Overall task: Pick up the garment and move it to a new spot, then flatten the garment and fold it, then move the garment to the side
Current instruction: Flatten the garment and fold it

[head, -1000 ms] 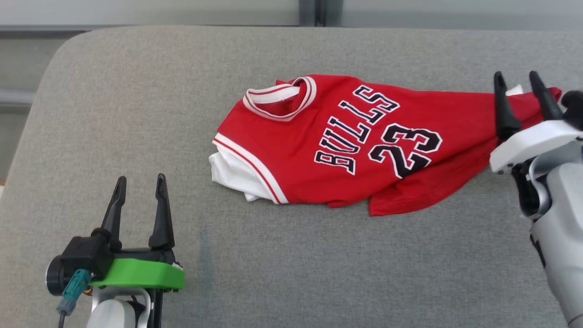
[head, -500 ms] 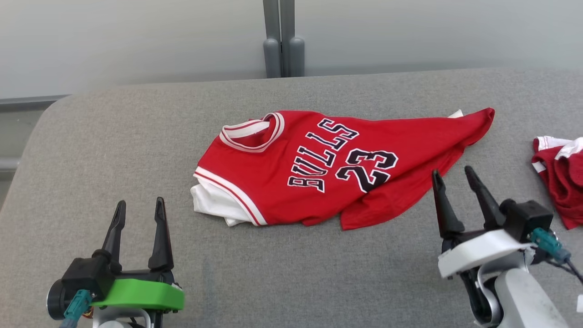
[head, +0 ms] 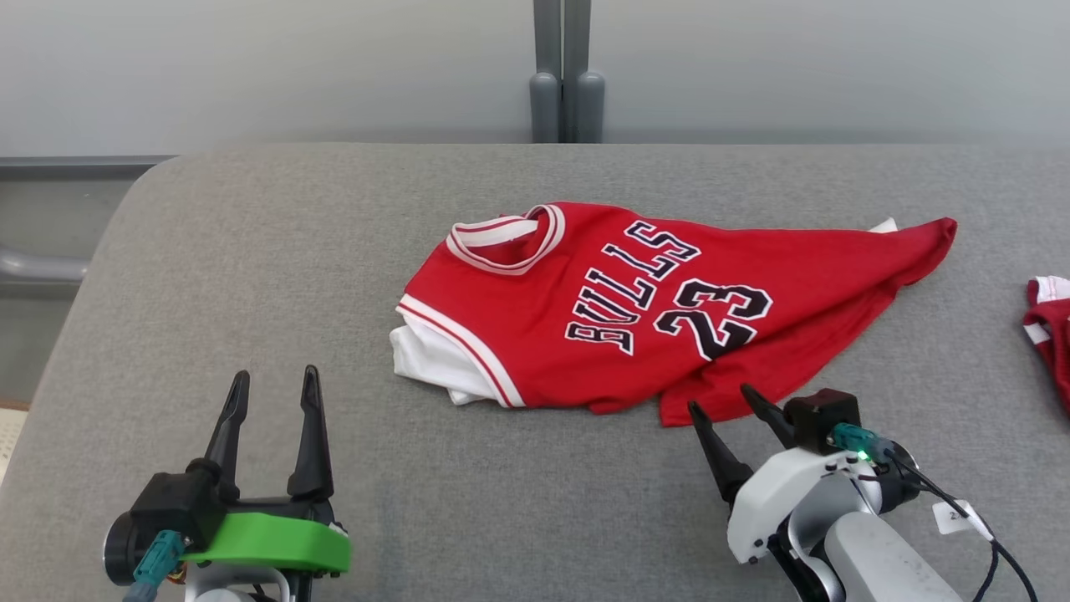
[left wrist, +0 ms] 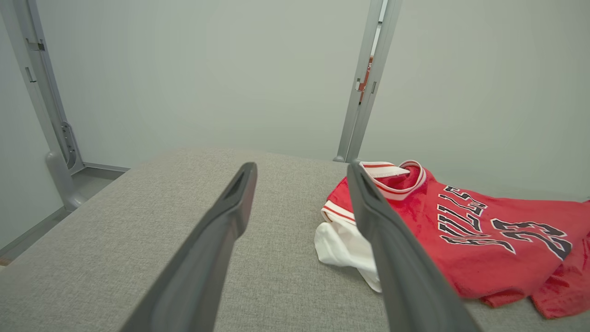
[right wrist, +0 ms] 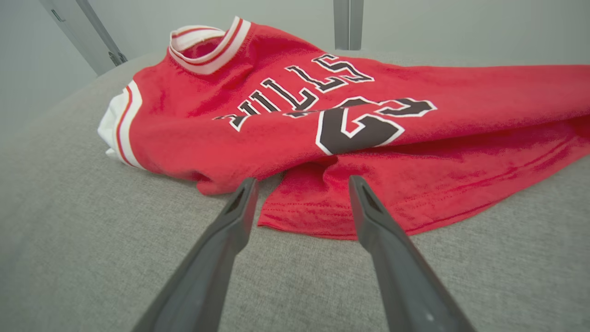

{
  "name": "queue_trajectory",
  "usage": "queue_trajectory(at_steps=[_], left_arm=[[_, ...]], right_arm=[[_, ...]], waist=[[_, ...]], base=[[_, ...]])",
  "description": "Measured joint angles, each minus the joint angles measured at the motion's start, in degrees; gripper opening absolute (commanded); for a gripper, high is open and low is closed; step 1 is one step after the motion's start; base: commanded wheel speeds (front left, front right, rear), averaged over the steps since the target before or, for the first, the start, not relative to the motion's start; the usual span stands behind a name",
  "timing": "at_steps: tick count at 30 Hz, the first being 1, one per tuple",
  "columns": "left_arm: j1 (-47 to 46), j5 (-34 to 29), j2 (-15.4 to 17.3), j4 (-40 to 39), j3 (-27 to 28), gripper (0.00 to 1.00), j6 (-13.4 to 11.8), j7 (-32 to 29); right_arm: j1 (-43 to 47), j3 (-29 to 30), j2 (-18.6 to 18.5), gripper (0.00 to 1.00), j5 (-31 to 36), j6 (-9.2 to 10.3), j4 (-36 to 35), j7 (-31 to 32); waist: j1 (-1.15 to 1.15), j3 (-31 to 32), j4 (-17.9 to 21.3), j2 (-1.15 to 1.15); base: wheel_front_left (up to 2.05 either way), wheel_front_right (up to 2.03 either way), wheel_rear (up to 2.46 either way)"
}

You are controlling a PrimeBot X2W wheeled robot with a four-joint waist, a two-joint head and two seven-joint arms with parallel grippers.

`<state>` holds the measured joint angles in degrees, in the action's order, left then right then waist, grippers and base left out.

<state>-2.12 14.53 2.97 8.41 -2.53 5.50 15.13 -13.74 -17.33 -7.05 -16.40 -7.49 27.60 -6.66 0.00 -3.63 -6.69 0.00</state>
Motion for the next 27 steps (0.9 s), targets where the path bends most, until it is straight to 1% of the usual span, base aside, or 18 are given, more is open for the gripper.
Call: queue_trajectory(at_steps=[6, 14, 15, 16, 17, 18, 19, 24, 27], left_arm=[[-0.22, 0.35, -0.01, 0.27, -0.19, 1.00, -0.22, 0.00], [-0.62, 0.85, -0.02, 0.38, -0.22, 1.00, -0.47, 0.00], [-0.65, 0.87, -0.02, 0.41, -0.21, 1.00, -0.48, 0.00], [-0.70, 0.91, -0.02, 0.44, -0.19, 1.00, -0.48, 0.00], [-0.82, 0.92, -0.03, 0.46, -0.16, 1.00, -0.51, 0.00], [-0.94, 0.97, -0.03, 0.46, -0.11, 1.00, -0.56, 0.00], [-0.97, 0.98, -0.03, 0.46, -0.08, 1.00, -0.65, 0.00], [-0.96, 0.94, -0.08, 0.58, 0.19, 1.00, -0.80, 0.00], [-0.88, 0.79, -0.09, 0.63, 0.54, 1.00, -0.80, 0.00]], right_arm=[[-3.78, -1.80, 0.55, 1.00, 0.00, 0.00, 6.08, 5.70], [-6.31, -1.38, 0.92, 1.00, 0.57, 0.00, 11.51, 8.10], [-6.60, -1.35, 0.96, 0.92, 0.58, 0.00, 11.85, 8.10], [-6.94, -1.42, 1.01, 0.53, 0.58, 0.00, 12.18, 8.11], [-7.18, -1.85, 0.99, 0.33, 0.76, 0.00, 12.51, 8.17], [-7.40, -2.13, 0.88, 0.07, 0.92, 0.01, 12.68, 8.14], [-7.66, -2.27, 0.87, 0.00, 0.90, 0.01, 12.66, 7.88], [-7.80, -3.32, 0.75, 0.00, 0.37, 0.00, 11.93, 6.56], [-7.47, -4.47, 0.23, 0.00, -1.40, 0.01, 9.04, 6.82]], waist=[[0.00, -0.61, -3.21, 0.00], [0.00, -2.31, -6.27, 0.00], [0.00, -2.51, -6.41, 0.00], [0.00, -2.76, -6.56, 0.00], [0.00, -2.97, -6.64, 0.00], [0.00, -3.14, -6.66, 0.00], [0.00, -3.23, -6.60, 0.00], [0.00, -3.04, -5.27, 0.00], [0.00, -2.68, -3.95, 0.00]], base=[[0.00, 0.00, 0.00], [0.00, 0.00, 0.00], [0.00, 0.00, 0.00], [0.00, 0.00, 0.00], [0.00, 0.00, 0.00], [0.00, 0.00, 0.00], [0.00, 0.00, 0.00], [0.00, 0.00, 0.00], [0.00, 0.00, 0.00]])
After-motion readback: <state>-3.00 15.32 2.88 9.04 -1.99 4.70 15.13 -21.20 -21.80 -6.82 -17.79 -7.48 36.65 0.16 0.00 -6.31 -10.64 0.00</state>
